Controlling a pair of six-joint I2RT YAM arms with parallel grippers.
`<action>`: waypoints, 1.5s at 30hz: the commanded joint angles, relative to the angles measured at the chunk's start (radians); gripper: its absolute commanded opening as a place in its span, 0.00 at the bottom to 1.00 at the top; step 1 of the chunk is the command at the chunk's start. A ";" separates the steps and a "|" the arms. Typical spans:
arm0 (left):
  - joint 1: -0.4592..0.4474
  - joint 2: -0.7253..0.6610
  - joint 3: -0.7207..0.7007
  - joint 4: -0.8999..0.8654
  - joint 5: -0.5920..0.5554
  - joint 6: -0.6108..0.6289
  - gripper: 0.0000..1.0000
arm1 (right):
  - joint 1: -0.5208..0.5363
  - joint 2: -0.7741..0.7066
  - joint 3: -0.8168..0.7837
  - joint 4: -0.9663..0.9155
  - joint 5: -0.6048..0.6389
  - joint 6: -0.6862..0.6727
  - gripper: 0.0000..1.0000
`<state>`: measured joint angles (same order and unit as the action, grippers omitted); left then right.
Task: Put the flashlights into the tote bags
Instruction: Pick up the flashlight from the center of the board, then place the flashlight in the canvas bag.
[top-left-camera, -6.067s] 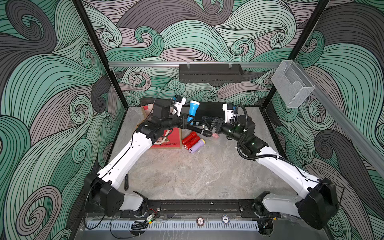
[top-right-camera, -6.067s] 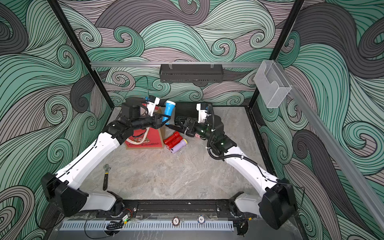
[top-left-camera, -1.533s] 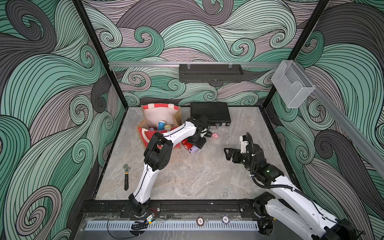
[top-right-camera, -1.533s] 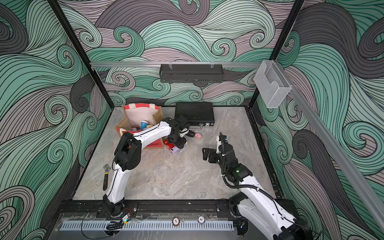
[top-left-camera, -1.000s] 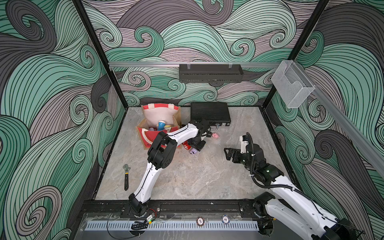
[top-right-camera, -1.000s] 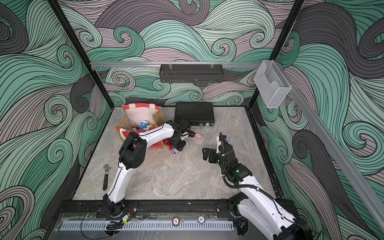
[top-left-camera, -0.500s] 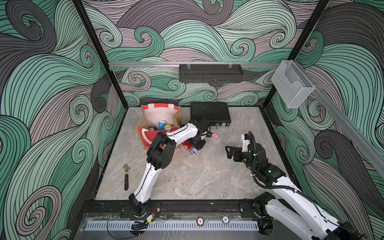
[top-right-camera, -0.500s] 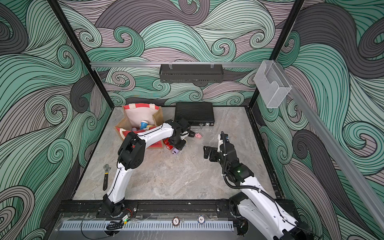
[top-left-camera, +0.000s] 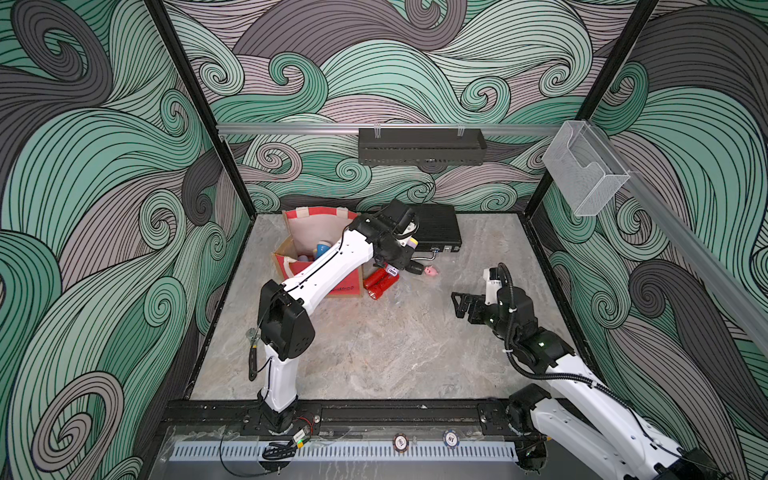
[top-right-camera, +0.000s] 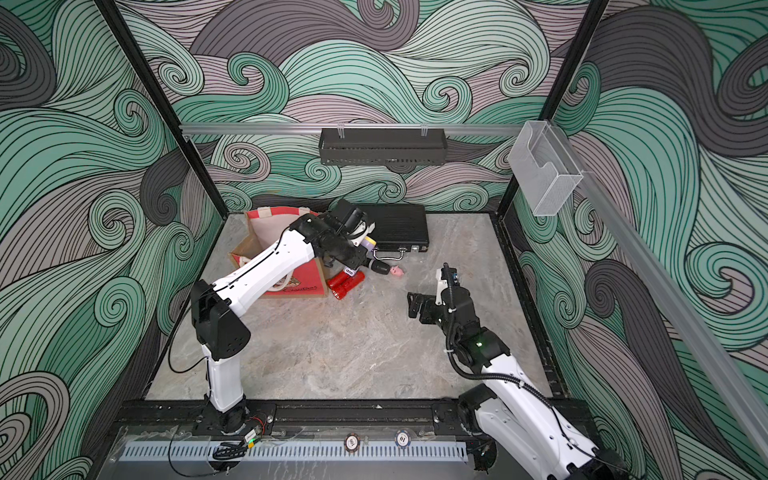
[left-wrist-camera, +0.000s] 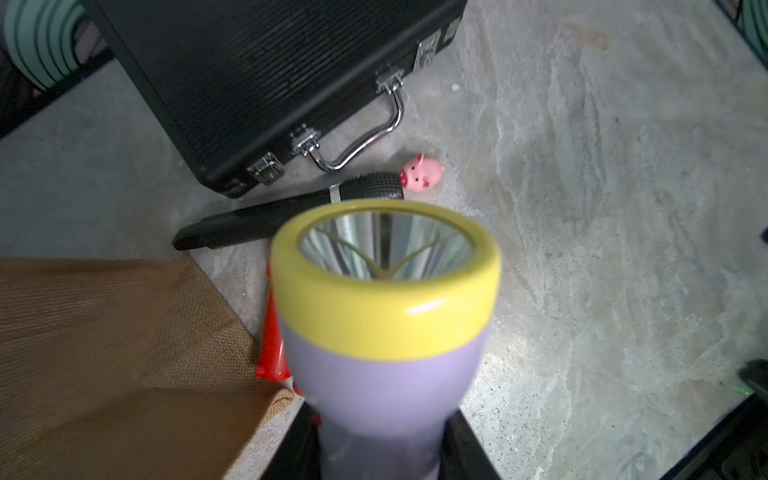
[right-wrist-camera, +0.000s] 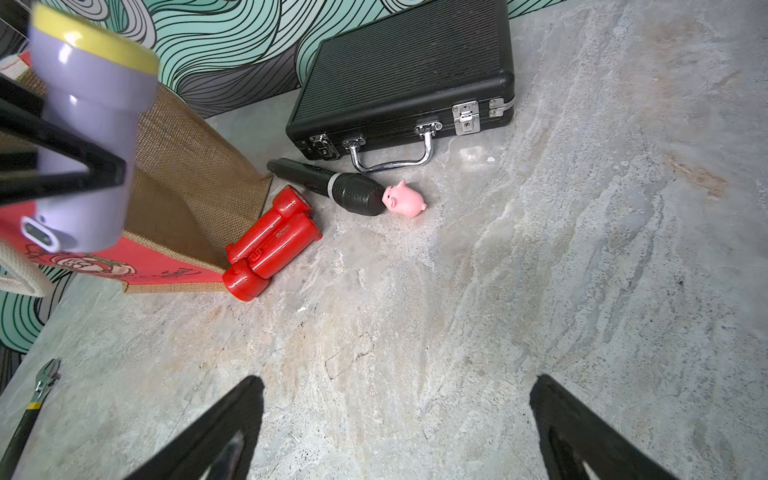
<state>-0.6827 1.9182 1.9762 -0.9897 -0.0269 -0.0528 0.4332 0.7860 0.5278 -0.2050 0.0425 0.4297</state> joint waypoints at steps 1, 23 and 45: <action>0.060 -0.041 0.063 -0.044 -0.024 -0.013 0.00 | -0.002 0.008 0.064 -0.004 -0.041 -0.018 1.00; 0.448 -0.227 -0.060 -0.032 -0.136 -0.038 0.00 | 0.063 0.153 0.099 0.129 -0.162 -0.105 1.00; 0.508 -0.100 -0.317 0.022 -0.051 -0.104 0.00 | 0.117 0.156 0.103 0.232 -0.213 -0.141 1.00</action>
<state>-0.1745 1.8053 1.6752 -0.9733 -0.0959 -0.1360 0.5461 0.9367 0.6075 0.0036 -0.1616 0.3080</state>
